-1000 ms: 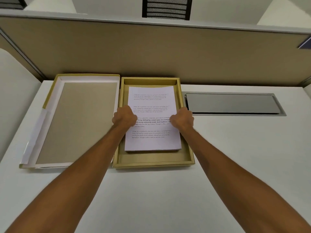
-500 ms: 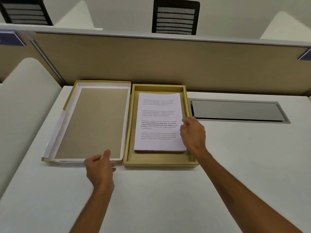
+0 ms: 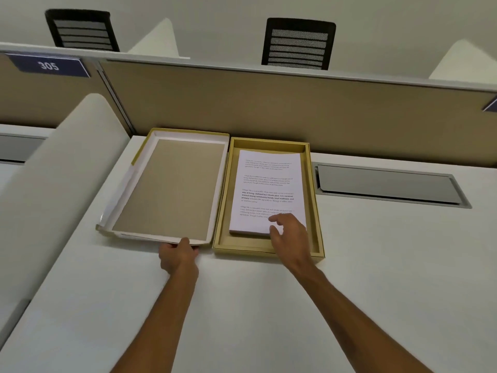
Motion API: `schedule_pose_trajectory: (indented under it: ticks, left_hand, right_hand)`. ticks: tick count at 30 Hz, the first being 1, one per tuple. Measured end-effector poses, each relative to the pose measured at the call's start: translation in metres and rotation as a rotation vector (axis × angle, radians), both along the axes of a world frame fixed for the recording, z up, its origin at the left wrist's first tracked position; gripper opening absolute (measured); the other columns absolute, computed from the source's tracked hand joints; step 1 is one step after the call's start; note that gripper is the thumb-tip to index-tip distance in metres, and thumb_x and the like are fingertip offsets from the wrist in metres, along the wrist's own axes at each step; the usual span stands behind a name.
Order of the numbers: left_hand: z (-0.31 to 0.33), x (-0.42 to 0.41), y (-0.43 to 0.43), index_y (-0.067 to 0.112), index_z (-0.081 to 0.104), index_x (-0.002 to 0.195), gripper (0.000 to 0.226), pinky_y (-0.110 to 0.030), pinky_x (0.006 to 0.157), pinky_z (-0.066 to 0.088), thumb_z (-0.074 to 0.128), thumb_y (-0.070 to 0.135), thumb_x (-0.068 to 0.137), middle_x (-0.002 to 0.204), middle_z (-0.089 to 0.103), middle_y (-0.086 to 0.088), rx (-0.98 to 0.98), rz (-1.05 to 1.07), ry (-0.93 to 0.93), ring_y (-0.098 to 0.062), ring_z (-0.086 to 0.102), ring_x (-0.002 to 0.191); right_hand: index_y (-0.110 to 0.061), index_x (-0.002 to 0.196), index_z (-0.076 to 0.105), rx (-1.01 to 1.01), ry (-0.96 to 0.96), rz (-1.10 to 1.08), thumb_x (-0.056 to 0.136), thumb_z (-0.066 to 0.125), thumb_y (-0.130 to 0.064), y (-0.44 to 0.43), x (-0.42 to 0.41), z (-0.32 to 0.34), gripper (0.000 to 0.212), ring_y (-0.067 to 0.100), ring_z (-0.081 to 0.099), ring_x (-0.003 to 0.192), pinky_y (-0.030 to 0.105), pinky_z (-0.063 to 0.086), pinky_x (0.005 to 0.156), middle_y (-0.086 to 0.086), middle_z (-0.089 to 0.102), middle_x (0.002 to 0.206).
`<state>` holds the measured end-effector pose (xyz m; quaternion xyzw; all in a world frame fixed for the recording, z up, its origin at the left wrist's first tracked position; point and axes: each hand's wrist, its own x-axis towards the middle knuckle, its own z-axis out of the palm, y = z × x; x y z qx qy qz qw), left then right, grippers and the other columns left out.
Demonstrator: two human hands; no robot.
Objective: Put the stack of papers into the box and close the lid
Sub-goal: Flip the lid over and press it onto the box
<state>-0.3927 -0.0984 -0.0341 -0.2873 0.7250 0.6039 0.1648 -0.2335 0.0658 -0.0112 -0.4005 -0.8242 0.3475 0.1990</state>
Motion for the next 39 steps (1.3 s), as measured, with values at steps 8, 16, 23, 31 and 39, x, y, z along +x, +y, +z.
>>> schedule_pose_trajectory:
  ticks: [8, 16, 23, 31, 39]
  left_hand:
    - [0.005, 0.032, -0.002, 0.008, 0.048, 0.111, 0.033, -0.034, 0.078, 0.055, 0.07, 0.005, 0.087, 0.11, 0.066, -0.014, -0.146, -0.161, 0.425, -0.032, 0.067, 0.094]
    - [0.016, 0.051, 0.004, 0.014, 0.044, 0.131, 0.065, -0.044, 0.082, 0.06, 0.081, 0.025, 0.079, 0.123, 0.064, -0.014, -0.41, -0.447, 0.781, -0.031, 0.068, 0.102]
    - [0.008, 0.065, 0.006, 0.004, 0.064, 0.125, 0.058, -0.047, 0.059, 0.063, 0.086, 0.016, 0.073, 0.108, 0.062, -0.02, -0.653, -0.761, 1.072, -0.033, 0.066, 0.092]
    - [0.003, 0.068, 0.014, 0.013, 0.069, 0.125, 0.046, -0.033, 0.046, 0.056, 0.079, 0.011, 0.08, 0.103, 0.069, -0.012, -0.847, -0.928, 1.326, -0.026, 0.068, 0.092]
    - [-0.008, 0.068, 0.013, 0.015, 0.068, 0.128, 0.053, -0.034, 0.048, 0.057, 0.083, 0.013, 0.077, 0.106, 0.07, -0.012, -0.847, -1.085, 1.383, -0.026, 0.069, 0.099]
  right_hand:
    - [-0.014, 0.115, 0.07, -0.203, 0.091, 0.043, 0.093, 0.067, -0.015, -0.019, -0.012, 0.006, 0.023, 0.01, 0.064, 0.102, 0.013, 0.051, 0.079, 0.001, 0.069, 0.121]
    - [-0.026, 0.115, 0.072, -0.55, 0.258, 0.155, 0.097, 0.058, -0.046, -0.03, -0.012, 0.03, 0.031, 0.012, 0.069, 0.102, 0.036, 0.058, 0.094, -0.007, 0.074, 0.113]
    - [-0.012, 0.131, 0.062, -0.842, 0.641, 0.053, 0.094, 0.038, -0.059, -0.024, -0.001, 0.065, 0.064, 0.029, 0.073, 0.104, 0.045, 0.062, 0.084, 0.009, 0.076, 0.111]
    - [-0.029, 0.104, 0.076, -0.877, 0.78, -0.201, 0.087, 0.062, -0.055, -0.005, 0.035, 0.072, 0.035, 0.026, 0.074, 0.102, 0.052, 0.063, 0.076, 0.006, 0.078, 0.107]
    - [-0.004, 0.109, 0.061, -0.783, 0.633, -0.569, 0.078, 0.084, -0.035, 0.008, 0.062, 0.035, 0.049, 0.025, 0.076, 0.08, 0.039, 0.064, 0.06, 0.015, 0.072, 0.099]
